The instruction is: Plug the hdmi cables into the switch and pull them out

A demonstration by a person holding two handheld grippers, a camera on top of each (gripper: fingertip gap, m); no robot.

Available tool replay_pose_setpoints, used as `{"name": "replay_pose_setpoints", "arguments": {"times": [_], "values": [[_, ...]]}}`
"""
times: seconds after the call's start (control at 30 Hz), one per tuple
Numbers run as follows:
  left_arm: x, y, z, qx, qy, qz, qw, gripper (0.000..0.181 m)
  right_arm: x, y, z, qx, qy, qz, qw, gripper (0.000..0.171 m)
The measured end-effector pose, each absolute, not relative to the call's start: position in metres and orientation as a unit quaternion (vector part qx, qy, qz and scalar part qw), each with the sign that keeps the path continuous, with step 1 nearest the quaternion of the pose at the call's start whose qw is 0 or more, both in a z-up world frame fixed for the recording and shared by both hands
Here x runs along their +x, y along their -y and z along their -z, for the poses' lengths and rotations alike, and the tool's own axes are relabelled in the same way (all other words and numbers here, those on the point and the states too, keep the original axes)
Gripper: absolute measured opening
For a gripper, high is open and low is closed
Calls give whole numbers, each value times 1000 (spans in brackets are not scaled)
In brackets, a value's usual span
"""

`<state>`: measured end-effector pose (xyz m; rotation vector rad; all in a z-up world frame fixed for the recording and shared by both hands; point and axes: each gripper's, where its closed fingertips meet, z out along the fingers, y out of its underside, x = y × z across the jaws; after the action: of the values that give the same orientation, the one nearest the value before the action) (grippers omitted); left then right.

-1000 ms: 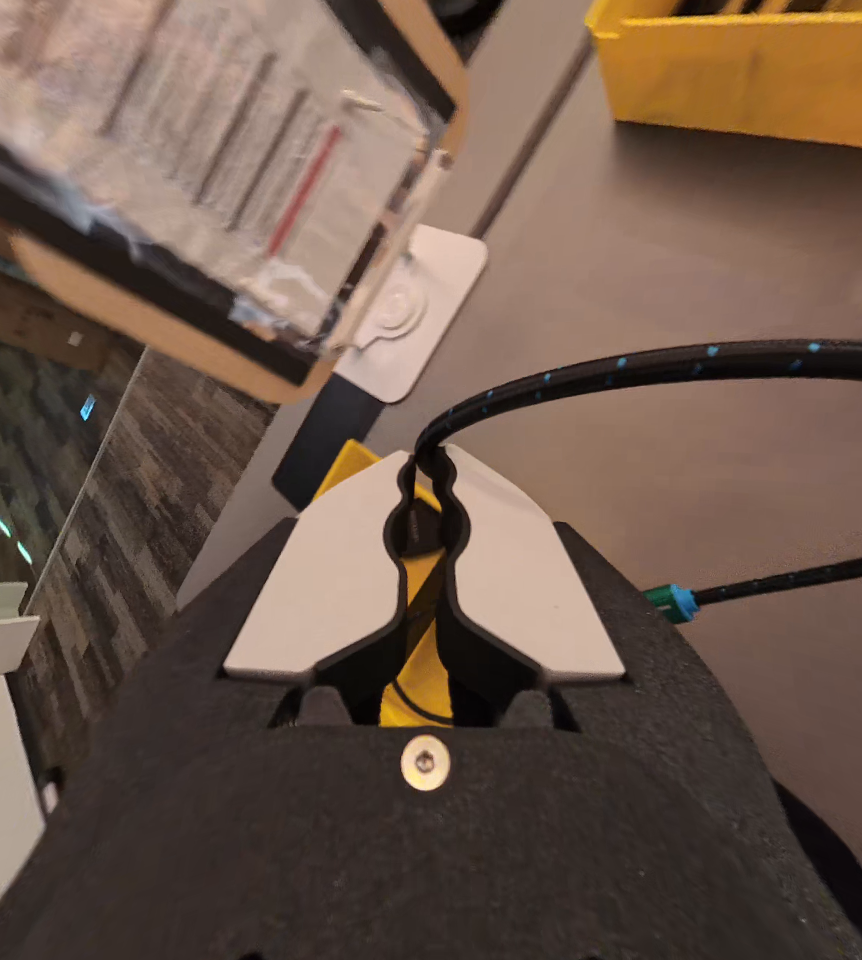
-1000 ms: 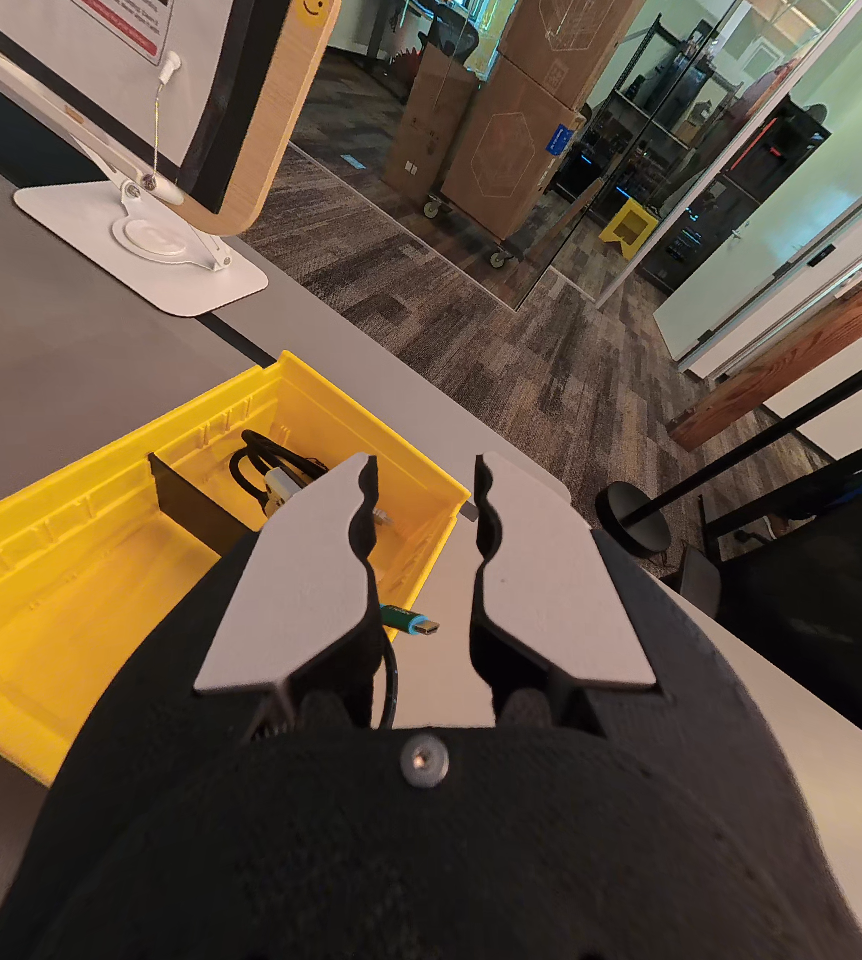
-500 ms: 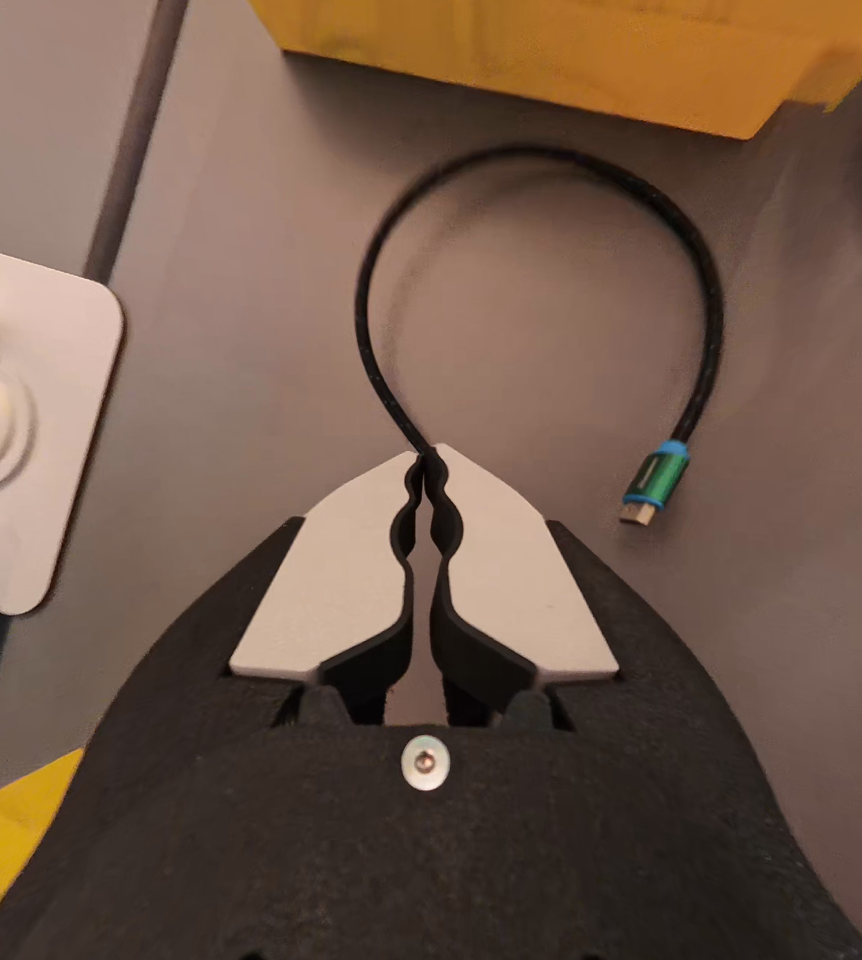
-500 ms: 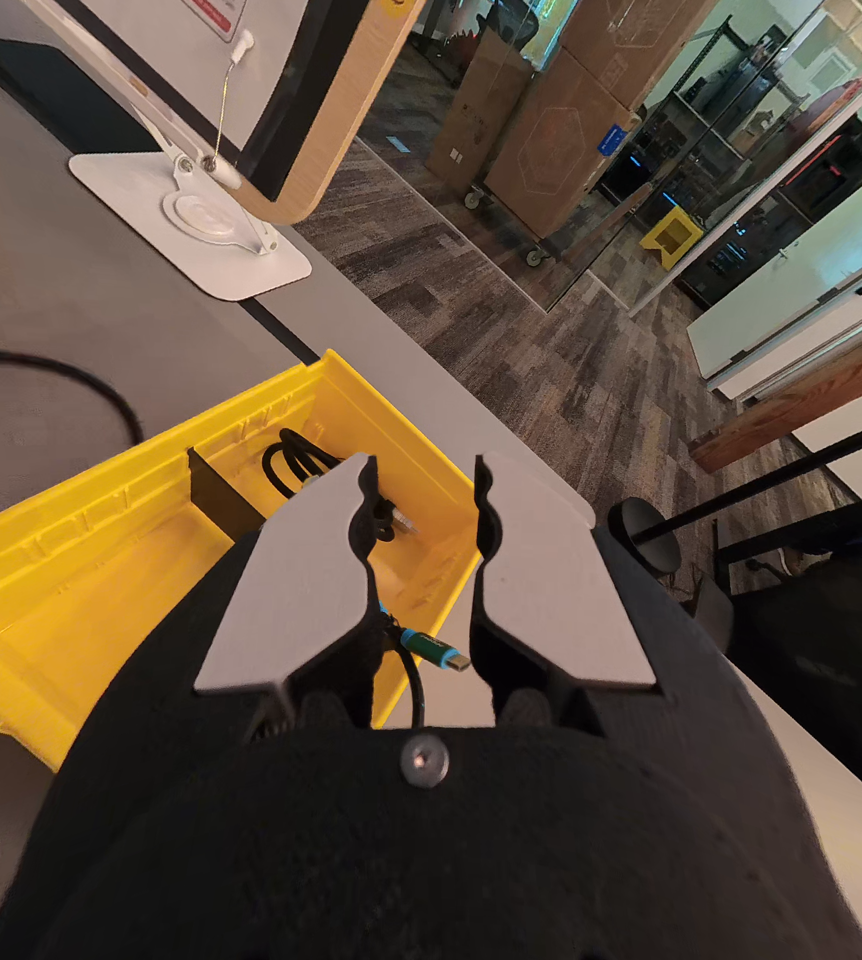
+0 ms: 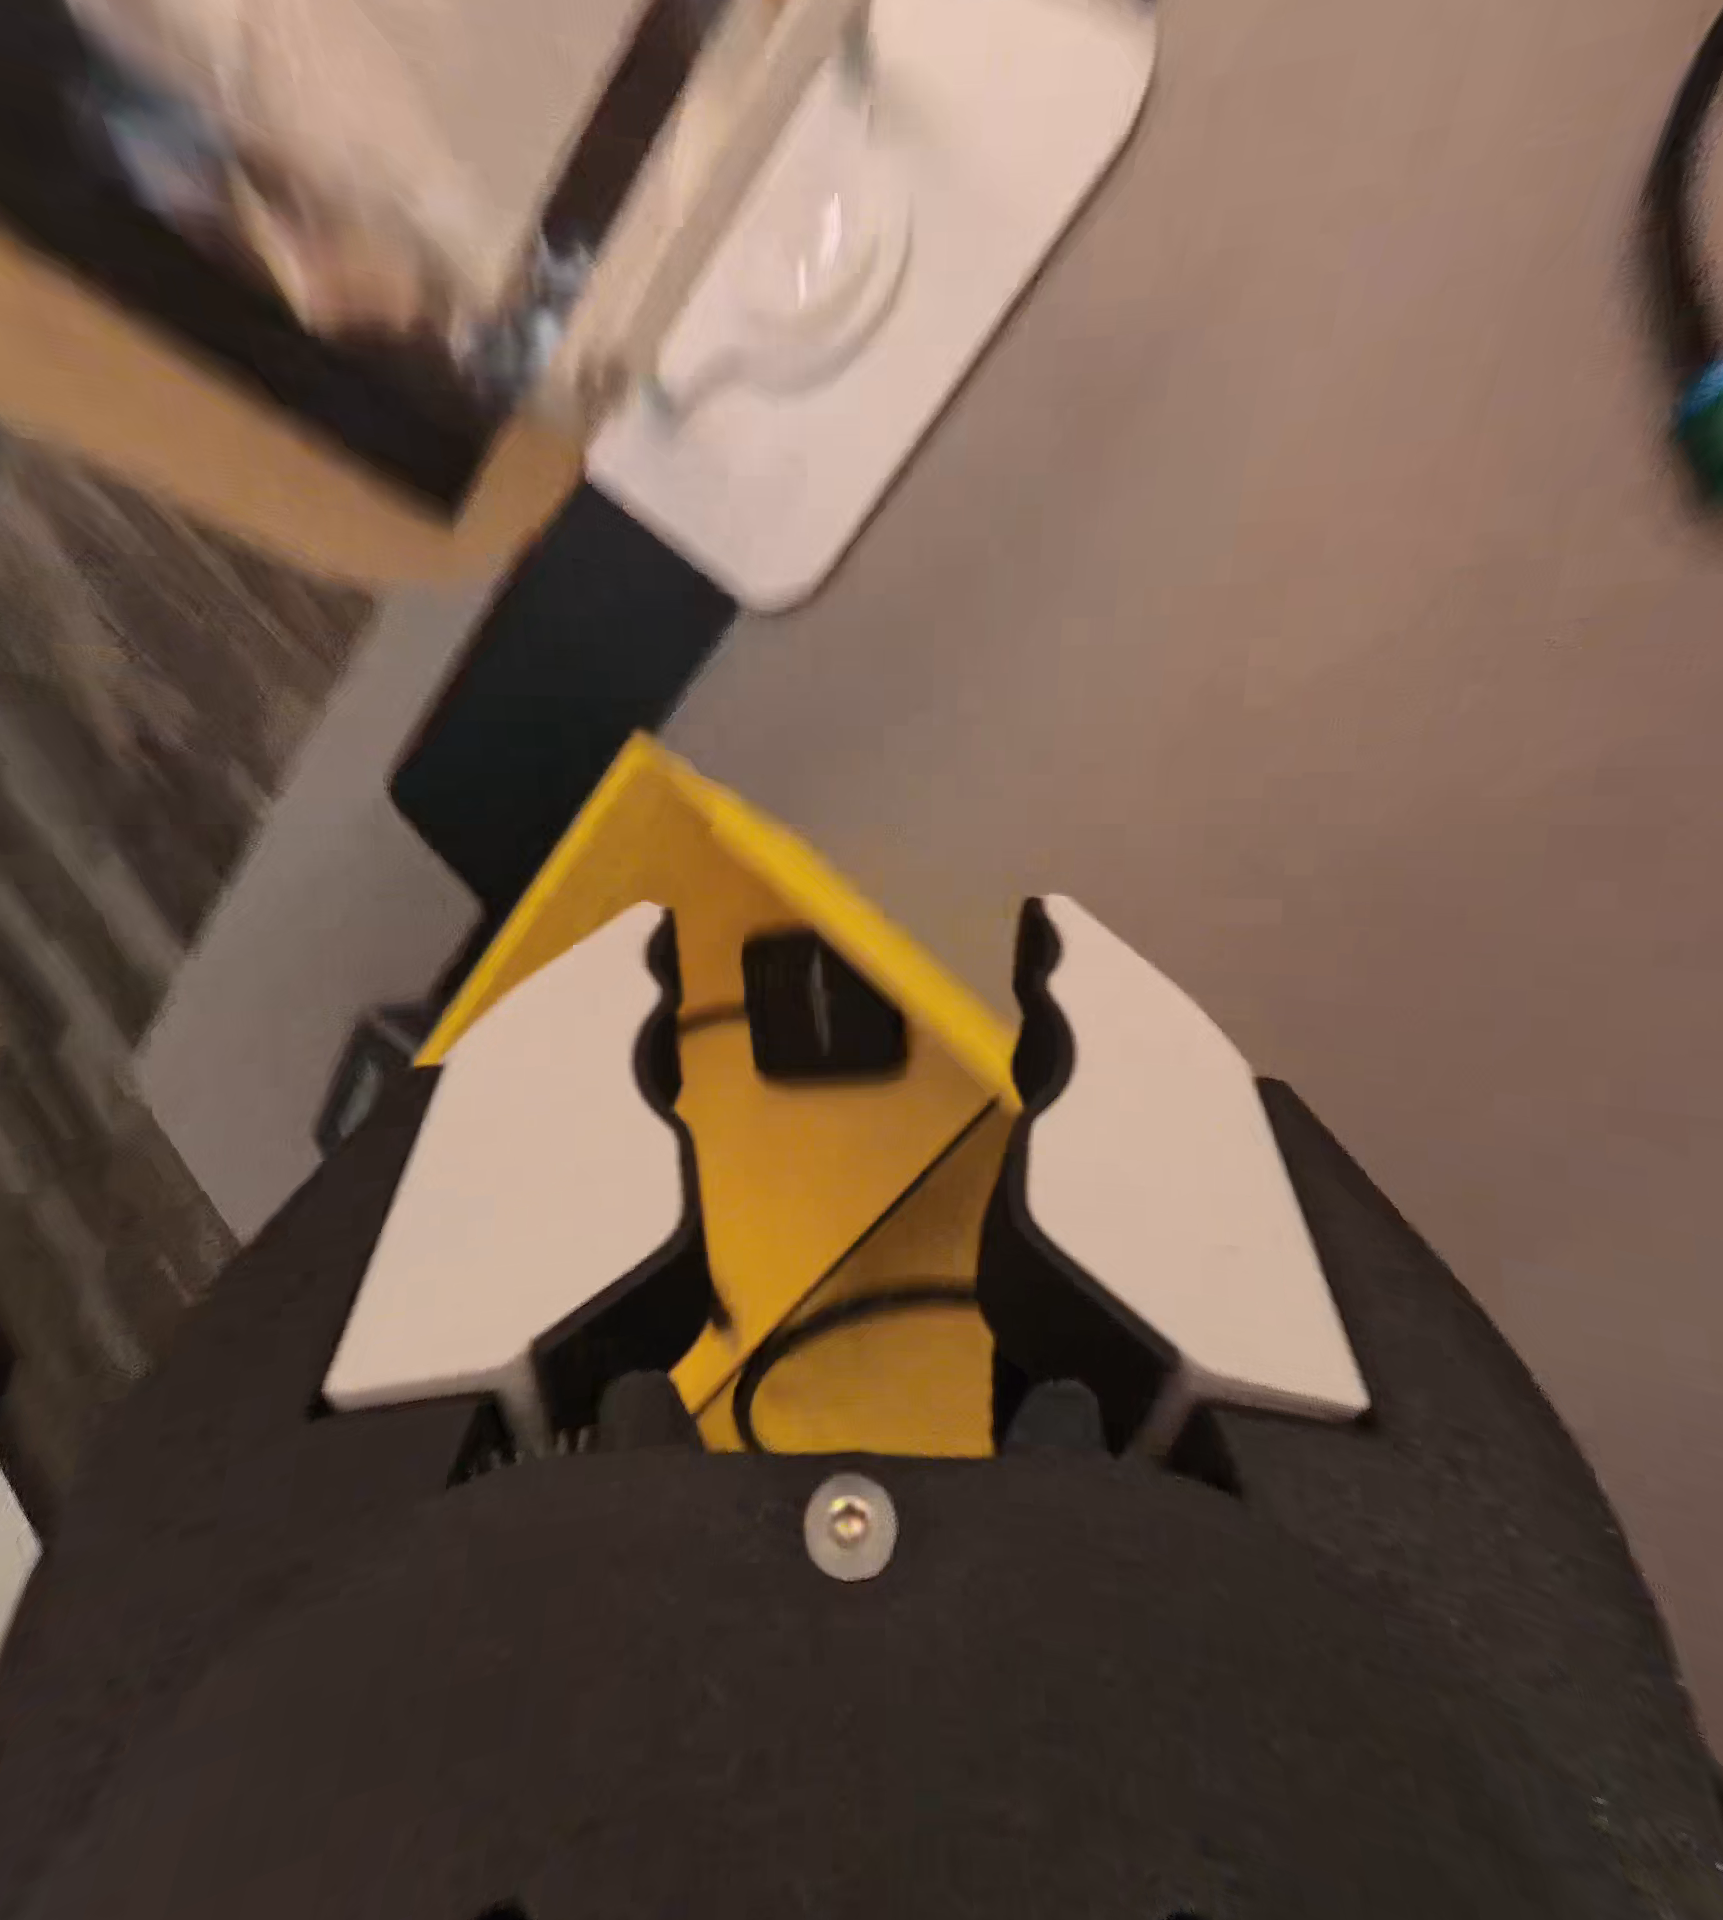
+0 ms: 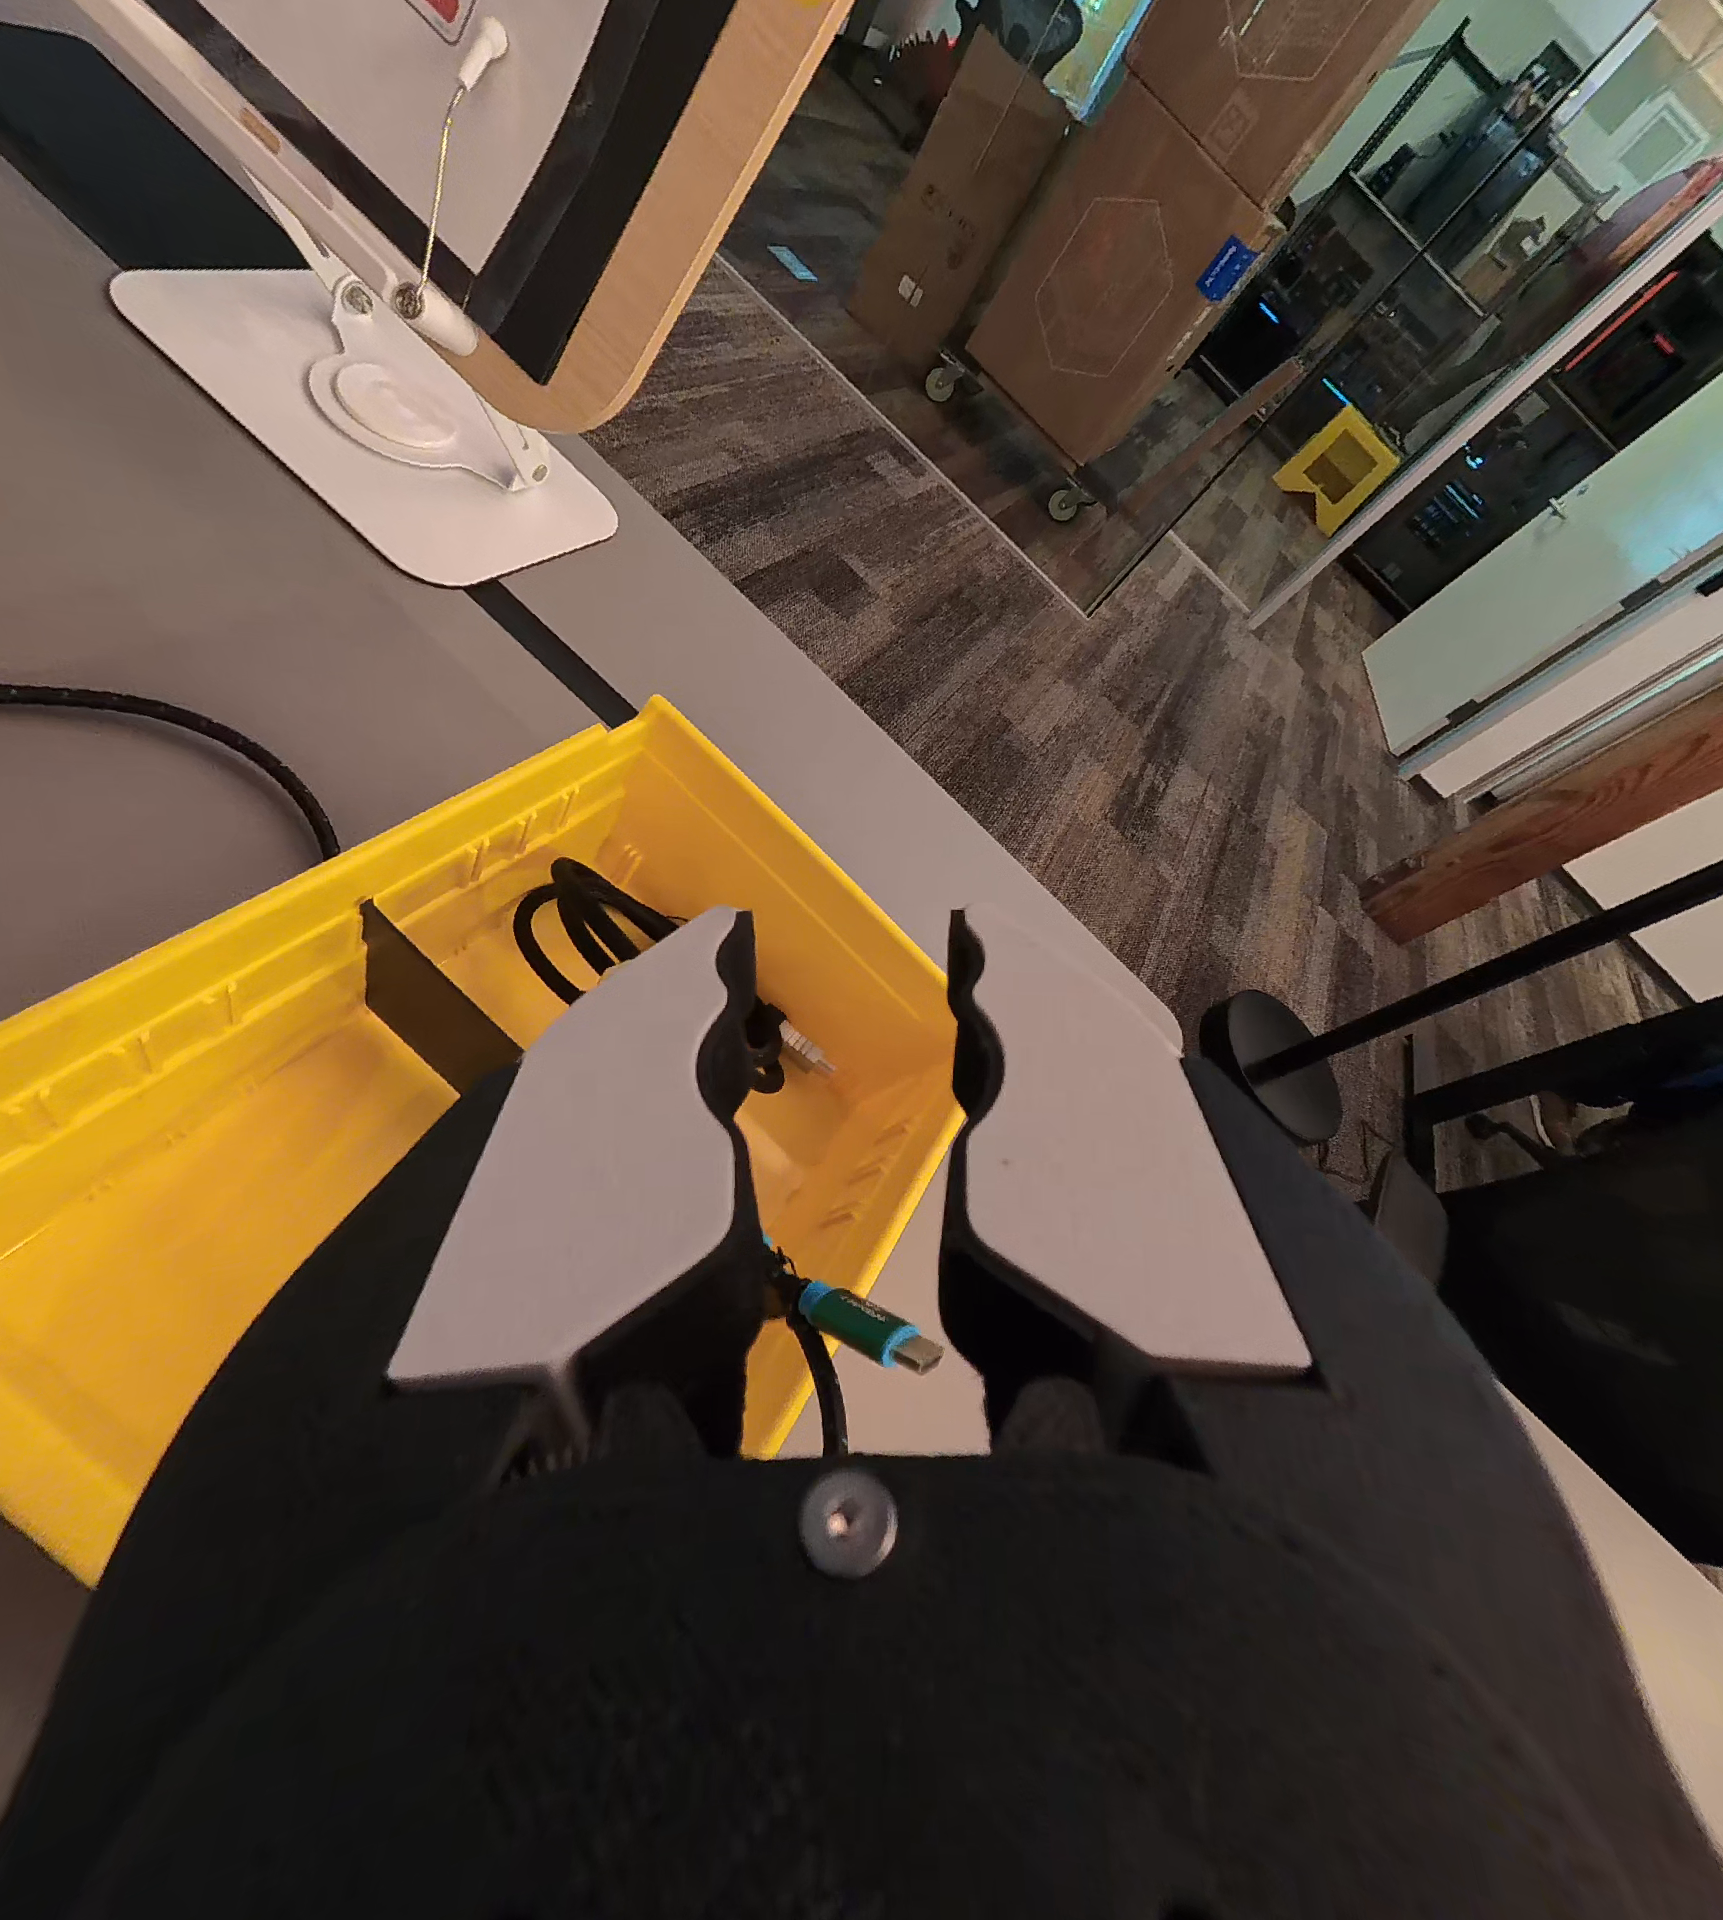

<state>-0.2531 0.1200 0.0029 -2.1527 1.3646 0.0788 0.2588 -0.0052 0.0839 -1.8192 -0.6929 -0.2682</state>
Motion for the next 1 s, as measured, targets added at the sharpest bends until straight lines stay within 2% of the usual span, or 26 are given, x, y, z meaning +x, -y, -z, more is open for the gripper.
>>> {"name": "replay_pose_setpoints", "arguments": {"times": [0.03, 0.07, 0.13, 0.3, 0.33, 0.37, 0.43, 0.57, 0.73, 1.0], "values": [[-276, -120, 9, -824, -513, -16, 241, 59, 258, 4, -83, -771, 294, 115, 553, 36], [-297, -119, 24, -837, -513, -8, 191, 52, 258, 2, -82, -772, 295, 116, 551, 36], [-329, -125, 53, -848, -515, -16, 121, 54, 257, -3, -78, -776, 295, 115, 546, 36], [-334, -141, 105, -835, -545, 44, 62, 49, 257, -12, -63, -788, 302, 127, 521, 37], [-326, -145, 106, -840, -534, 73, 60, 45, 257, -13, -61, -790, 303, 128, 518, 37], [-318, -150, 106, -846, -521, 97, 62, 55, 257, -14, -59, -791, 304, 124, 517, 36], [-309, -152, 108, -844, -519, 123, 51, 54, 256, -16, -57, -792, 303, 116, 517, 36], [-316, -150, 122, -843, -532, 84, 3, 65, 255, -19, -57, -793, 303, 109, 518, 36], [-319, -153, 142, -842, -539, 12, -11, 76, 250, -21, -51, -795, 315, 115, 505, 36], [-321, -160, 151, -852, -523, 10, 20, 70, 248, -20, -52, -794, 319, 112, 505, 36]]}}
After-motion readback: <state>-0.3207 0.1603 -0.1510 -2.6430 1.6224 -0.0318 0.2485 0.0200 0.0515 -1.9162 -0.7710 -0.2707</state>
